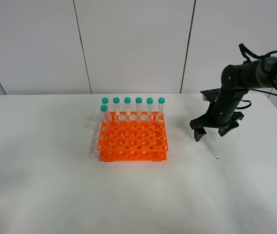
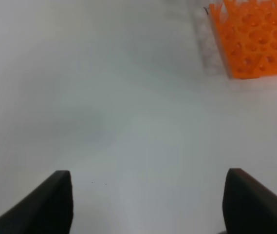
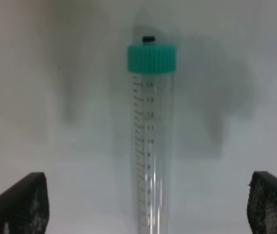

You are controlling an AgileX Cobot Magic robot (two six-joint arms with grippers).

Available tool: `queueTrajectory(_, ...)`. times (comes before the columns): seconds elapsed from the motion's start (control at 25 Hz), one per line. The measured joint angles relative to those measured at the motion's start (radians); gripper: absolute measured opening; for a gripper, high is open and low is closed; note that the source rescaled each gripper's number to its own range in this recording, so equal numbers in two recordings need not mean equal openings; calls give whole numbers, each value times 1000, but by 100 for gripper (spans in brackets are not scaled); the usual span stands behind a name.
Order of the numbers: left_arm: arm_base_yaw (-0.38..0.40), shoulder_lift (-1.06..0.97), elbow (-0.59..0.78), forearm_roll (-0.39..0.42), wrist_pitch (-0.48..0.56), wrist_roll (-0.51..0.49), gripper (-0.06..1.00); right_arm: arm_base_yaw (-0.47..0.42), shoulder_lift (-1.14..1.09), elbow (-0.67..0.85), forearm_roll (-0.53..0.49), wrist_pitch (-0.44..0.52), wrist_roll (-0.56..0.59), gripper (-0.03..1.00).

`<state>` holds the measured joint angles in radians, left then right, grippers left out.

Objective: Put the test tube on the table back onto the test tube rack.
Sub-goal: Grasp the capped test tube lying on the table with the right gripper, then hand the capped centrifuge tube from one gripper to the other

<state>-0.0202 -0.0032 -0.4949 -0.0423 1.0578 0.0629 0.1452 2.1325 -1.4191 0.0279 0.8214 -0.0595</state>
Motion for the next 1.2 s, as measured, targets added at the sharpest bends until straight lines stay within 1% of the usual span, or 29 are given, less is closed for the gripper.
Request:
queueTrajectory(0.4, 0, 0, 0, 0, 0, 0, 97, 0, 40, 0, -4, -4, 1, 88)
queueTrajectory(0.56, 0, 0, 0, 0, 0, 0, 97, 0, 59, -2, -9, 19, 1, 88)
queueTrajectory(0.6, 0, 0, 0, 0, 0, 0, 97, 0, 59, -3, -8, 22, 1, 86)
queueTrajectory(0.64, 0, 0, 0, 0, 0, 0, 97, 0, 60, -3, -9, 23, 2, 82)
queueTrajectory(0.72, 0, 0, 0, 0, 0, 1, 97, 0, 60, -3, -9, 23, 3, 68)
queueTrajectory(0.76, 0, 0, 0, 0, 0, 1, 97, 0, 60, -3, -9, 22, 3, 56)
queueTrajectory(0.8, 0, 0, 0, 0, 0, 1, 97, 0, 60, -3, -9, 22, 3, 43)
queueTrajectory(0.88, 0, 0, 0, 0, 0, 1, 97, 0, 60, -3, -10, 20, 3, 13)
queueTrajectory(0.92, 0, 0, 0, 0, 0, 1, 97, 0, 60, -4, -11, 20, 1, 0)
queueTrajectory(0.96, 0, 0, 0, 0, 0, 1, 97, 0, 61, -9, -11, 22, -5, 5)
queueTrajectory(1.2, 0, 0, 0, 0, 0, 1, 97, 0, 24, -83, -11, 78, -32, 3)
